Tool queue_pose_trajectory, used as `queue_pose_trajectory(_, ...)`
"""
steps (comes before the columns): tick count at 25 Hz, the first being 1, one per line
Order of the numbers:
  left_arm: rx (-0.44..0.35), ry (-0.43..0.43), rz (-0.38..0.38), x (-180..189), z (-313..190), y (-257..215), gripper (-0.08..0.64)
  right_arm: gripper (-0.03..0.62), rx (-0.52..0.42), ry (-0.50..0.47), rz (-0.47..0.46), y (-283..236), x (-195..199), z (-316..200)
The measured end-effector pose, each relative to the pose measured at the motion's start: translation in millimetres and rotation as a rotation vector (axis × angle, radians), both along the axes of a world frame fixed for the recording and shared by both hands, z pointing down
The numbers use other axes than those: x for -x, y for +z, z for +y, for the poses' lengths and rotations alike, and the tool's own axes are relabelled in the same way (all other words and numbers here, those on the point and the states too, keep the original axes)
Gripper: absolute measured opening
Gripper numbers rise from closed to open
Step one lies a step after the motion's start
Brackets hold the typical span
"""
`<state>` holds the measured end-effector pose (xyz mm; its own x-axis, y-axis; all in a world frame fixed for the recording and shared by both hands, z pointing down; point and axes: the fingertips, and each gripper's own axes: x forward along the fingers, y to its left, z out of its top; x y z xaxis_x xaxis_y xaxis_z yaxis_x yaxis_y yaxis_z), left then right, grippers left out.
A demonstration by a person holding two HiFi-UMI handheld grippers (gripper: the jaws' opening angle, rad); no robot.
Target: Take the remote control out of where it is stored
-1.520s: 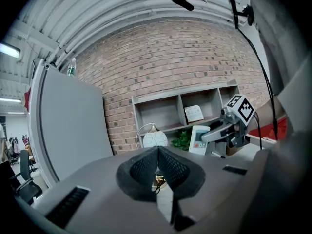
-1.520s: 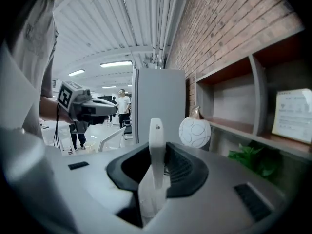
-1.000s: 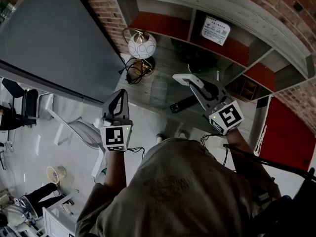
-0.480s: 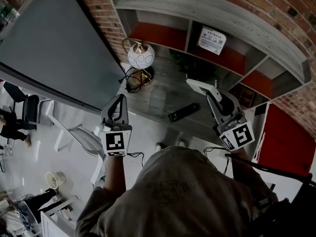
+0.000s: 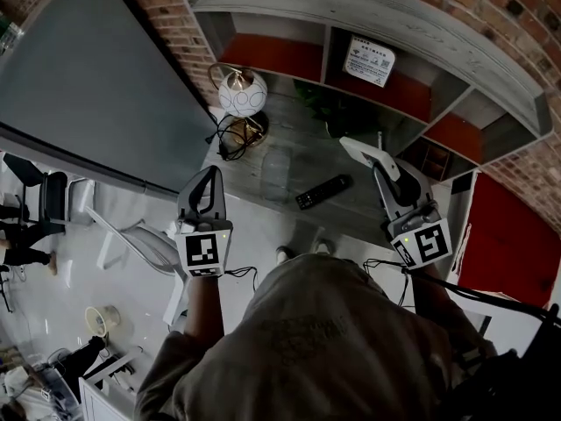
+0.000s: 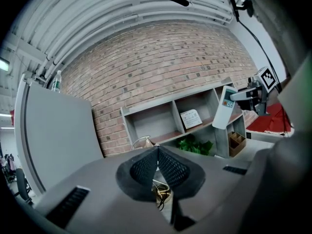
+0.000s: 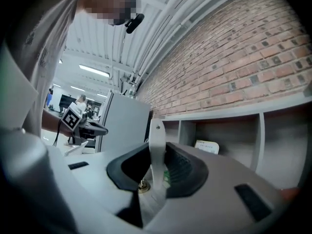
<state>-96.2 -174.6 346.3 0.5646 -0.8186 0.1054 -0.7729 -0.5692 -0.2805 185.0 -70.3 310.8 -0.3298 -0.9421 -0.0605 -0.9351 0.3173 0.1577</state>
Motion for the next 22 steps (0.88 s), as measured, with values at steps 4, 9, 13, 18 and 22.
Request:
queue_pose_trajectory(4, -0.013, 0.027, -0.022, -5.2, 5.7, -2.6, 0.011, 0.092, 0.012, 0.003, -0.010, 7.3, 1.4, -1.3)
queue_pose_trajectory(9, -0.013, 0.031, -0.029, -6.1, 5.8, -2.0, 0.011, 0.092, 0.020, -0.007, -0.020, 11.5, 5.7, -5.2)
queue_pose_trajectory(13, -0.014, 0.029, -0.024, -5.7, 6.9, -2.5, 0.011, 0.092, 0.029, -0.013, -0.049, 10.9, 5.8, -11.7)
queue_pose_trajectory(18, -0.013, 0.027, -0.012, -5.3, 7.9, -0.6, 0.011, 0.092, 0.083, -0.012, -0.025, 22.0, 8.6, -29.4)
queue_pose_trajectory(22, -0.002, 0.034, -0.023, -6.1, 10.6, 4.9, 0.011, 0.092, 0.153, -0.039, -0.087, 40.1, 7.7, -50.9)
